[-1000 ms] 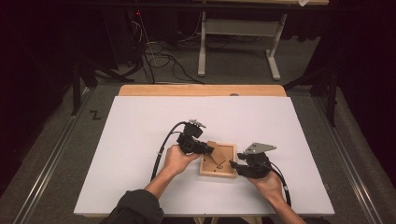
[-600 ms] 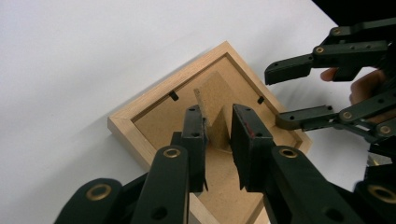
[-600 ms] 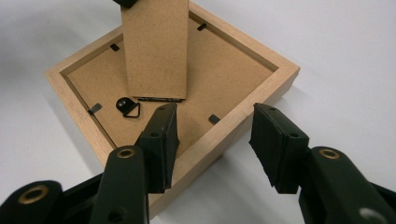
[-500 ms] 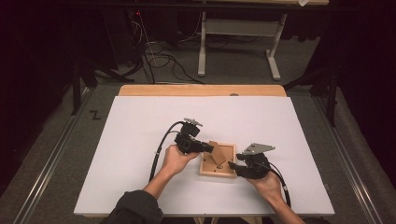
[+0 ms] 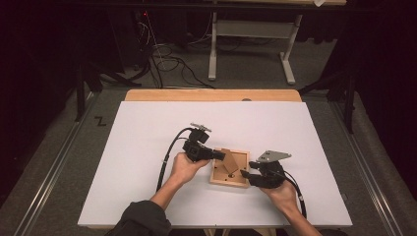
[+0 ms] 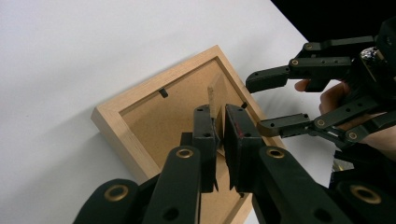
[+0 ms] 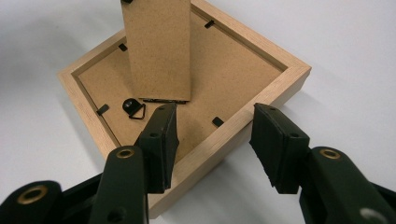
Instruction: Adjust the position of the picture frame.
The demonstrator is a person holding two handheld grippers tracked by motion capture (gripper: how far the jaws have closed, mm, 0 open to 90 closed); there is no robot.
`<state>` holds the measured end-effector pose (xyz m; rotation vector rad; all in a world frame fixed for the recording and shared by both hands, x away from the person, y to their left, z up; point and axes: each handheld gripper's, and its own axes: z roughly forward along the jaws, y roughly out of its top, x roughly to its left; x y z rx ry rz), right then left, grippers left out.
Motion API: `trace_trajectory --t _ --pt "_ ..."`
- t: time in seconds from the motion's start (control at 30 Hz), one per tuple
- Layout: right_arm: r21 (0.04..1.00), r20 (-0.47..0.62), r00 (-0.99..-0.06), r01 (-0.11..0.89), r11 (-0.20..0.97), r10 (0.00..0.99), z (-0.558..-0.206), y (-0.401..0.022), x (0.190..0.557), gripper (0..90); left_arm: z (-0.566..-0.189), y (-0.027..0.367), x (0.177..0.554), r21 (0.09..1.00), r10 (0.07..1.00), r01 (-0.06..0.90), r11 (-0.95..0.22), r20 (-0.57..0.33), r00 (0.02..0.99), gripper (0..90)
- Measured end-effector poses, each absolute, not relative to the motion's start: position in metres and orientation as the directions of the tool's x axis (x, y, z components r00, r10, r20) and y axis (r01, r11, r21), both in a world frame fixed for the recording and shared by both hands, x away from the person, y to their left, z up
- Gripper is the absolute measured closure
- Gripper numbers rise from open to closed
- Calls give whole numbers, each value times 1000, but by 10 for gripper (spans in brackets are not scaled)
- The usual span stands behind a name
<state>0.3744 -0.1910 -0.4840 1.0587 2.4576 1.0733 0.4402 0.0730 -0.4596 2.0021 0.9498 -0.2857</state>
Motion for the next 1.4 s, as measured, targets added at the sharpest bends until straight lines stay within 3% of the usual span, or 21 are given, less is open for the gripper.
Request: trace_trajectory --t 0.47,1.4 --pt "735 51 -704 507 451 709 -482 -192 374 518 -449 77 435 647 473 703 -297 -540 696 884" --pt "737 112 -677 548 395 728 -478 -200 384 467 -432 80 418 751 501 578 -320 -384 776 888"
